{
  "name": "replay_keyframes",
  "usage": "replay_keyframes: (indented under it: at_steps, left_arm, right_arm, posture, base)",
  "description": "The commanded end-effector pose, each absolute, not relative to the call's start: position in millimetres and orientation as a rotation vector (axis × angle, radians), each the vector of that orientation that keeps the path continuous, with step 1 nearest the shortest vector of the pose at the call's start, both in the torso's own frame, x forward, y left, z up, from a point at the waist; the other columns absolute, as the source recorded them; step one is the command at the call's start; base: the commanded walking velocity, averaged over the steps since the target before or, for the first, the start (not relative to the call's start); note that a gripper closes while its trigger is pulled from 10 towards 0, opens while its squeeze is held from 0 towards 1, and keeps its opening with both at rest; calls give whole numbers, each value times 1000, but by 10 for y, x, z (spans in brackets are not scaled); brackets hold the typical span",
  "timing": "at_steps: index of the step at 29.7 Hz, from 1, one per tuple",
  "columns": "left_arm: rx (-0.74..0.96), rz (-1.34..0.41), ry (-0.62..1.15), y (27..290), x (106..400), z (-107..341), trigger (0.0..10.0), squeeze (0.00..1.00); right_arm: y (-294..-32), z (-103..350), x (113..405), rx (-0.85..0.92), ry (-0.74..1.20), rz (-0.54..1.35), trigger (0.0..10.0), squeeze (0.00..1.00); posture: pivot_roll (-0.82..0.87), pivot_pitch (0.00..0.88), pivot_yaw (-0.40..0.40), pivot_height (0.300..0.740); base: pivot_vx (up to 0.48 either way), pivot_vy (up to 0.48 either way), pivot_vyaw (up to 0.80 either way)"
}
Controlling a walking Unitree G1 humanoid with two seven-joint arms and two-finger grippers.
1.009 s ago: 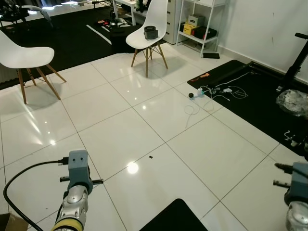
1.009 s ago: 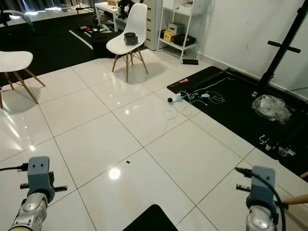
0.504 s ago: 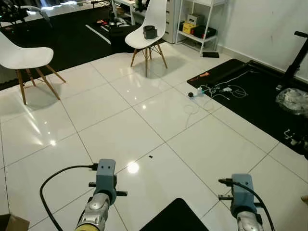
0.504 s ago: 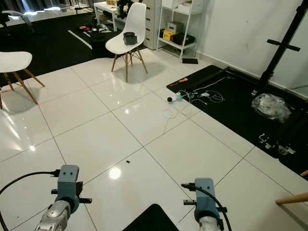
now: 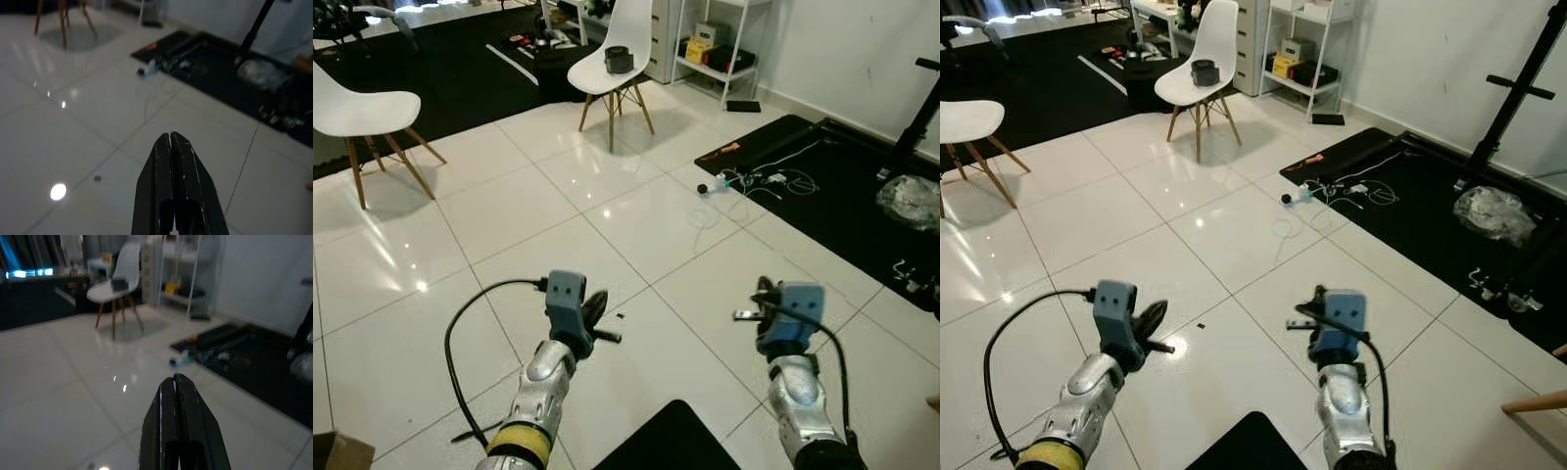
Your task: Restocking fridge
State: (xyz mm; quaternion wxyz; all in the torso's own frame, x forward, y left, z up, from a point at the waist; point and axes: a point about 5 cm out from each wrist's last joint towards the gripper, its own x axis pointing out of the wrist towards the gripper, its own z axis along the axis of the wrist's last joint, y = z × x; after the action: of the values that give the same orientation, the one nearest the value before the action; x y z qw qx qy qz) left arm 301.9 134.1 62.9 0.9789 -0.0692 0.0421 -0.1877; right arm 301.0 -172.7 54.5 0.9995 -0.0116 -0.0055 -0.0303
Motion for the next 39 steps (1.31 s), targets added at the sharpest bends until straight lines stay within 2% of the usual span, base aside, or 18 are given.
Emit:
replay_keyframes:
  at_steps: [1,3,8,13,16,19,22,25,26,28,29,31,32,36,39]
  left_arm:
    - [-124,-393,42,1314,3058,752,10000,0]
    - [-81,-408,-45,1290,3123,992,10000,0]
    - [-5,-414,-150,1280,3182,1279,10000,0]
    - [87,-402,-161,1317,3161,1293,10000,0]
    - [132,-319,-110,1463,3134,1175,10000,0]
    - [152,-208,-28,1711,3089,999,10000,0]
    - [151,-170,10,1819,3063,925,10000,0]
    - [256,-85,133,2256,2945,677,10000,0]
    - [256,-85,133,2256,2945,677,10000,0]
    - [330,-43,172,2505,2913,657,10000,0]
    - [330,-43,172,2505,2913,657,10000,0]
    - [371,36,173,2750,2931,744,10000,0]
    - [371,36,173,2750,2931,744,10000,0]
    - [531,357,62,3187,2984,1094,10000,0]
    - [555,411,29,3211,2993,1151,10000,0]
  right_arm:
    - [-1772,726,3092,-4,-80,-84,10000,0]
    - [-1851,1037,3203,4,-189,-109,10000,0]
    - [-1981,1440,3287,-16,-328,-162,10000,0]
    - [-2039,1504,3278,-50,-346,-183,10000,0]
    - [-2174,1405,3255,-101,-293,-218,10000,0]
    - [-2484,1213,3190,-159,-183,-300,10000,0]
    - [-2636,1121,3137,-182,-128,-339,10000,0]
    - [-3183,841,2847,-311,63,-456,10000,0]
    - [-3183,841,2847,-311,63,-456,10000,0]
    - [-3422,793,2699,-398,134,-501,10000,0]
    - [-3422,793,2699,-398,134,-501,10000,0]
    - [-3630,866,2607,-462,149,-564,10000,0]
    - [-3630,866,2607,-462,149,-564,10000,0]
    - [-4021,1174,2444,-539,70,-869,10000,0]
    - [-4045,1210,2416,-562,42,-934,10000,0]
  posture:
    - [24,49,-4,740]
    - [23,48,-5,740]
    - [20,47,-1,740]
    - [16,45,1,740]
    - [22,45,-1,740]
    - [25,44,-3,740]
    - [28,44,-4,740]
    - [31,45,-5,740]
    - [31,45,-5,740]
    - [28,46,-4,740]
    - [28,46,-4,740]
    - [27,45,-2,740]
    - [27,45,-2,740]
    - [19,42,3,740]
    - [17,44,4,740]
  base:
    - [0,0,0]
    - [0,0,0]
    - [0,0,0]
    - [0,0,0]
    - [0,0,0]
    - [0,0,0]
    - [0,0,0]
    - [0,0,0]
    - [0,0,0]
    - [0,0,0]
    - [0,0,0]
    - [0,0,0]
    - [0,0,0]
    - [0,0,0]
    - [0,0,0]
